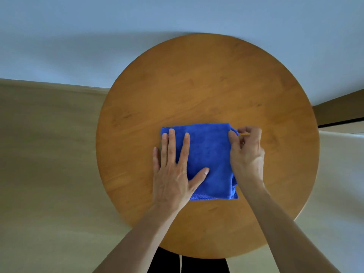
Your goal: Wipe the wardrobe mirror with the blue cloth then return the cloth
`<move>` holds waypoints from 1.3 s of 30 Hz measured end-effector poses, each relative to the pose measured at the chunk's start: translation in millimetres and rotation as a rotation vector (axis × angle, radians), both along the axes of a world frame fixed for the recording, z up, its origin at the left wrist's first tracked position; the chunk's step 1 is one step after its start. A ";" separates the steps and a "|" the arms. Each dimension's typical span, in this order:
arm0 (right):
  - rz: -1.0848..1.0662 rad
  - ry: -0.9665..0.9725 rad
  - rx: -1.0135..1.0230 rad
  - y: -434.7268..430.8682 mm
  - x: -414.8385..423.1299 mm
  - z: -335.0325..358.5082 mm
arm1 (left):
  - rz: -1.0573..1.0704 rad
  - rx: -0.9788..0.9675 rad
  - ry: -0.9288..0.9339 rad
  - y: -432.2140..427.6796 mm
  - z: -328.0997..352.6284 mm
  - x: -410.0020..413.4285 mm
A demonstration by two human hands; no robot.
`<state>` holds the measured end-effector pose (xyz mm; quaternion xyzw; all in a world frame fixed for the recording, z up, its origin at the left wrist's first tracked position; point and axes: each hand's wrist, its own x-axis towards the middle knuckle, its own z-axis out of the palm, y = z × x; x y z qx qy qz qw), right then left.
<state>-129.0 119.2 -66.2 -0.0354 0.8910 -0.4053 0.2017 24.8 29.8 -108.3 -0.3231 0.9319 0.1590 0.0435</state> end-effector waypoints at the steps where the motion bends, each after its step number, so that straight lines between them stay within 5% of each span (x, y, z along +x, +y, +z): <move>1: -0.019 -0.023 0.000 4.4 2.0 3.5 | 0.004 -0.004 -0.001 2.3 0.2 2.1; 7: 0.189 0.028 0.295 13.8 32.4 1.5 | 0.000 -0.018 -0.021 9.6 -2.9 3.1; 16: 0.137 0.074 0.150 14.4 18.1 -16.4 | -0.111 -0.080 -0.074 -11.5 -7.1 -22.1; 23: 0.464 0.505 0.362 30.9 36.6 -16.8 | -0.068 -0.093 -0.021 -4.8 -2.0 -9.0; 39: 0.647 0.537 0.553 26.3 -3.2 -45.9 | -0.145 -0.078 -0.185 -45.2 5.8 -47.5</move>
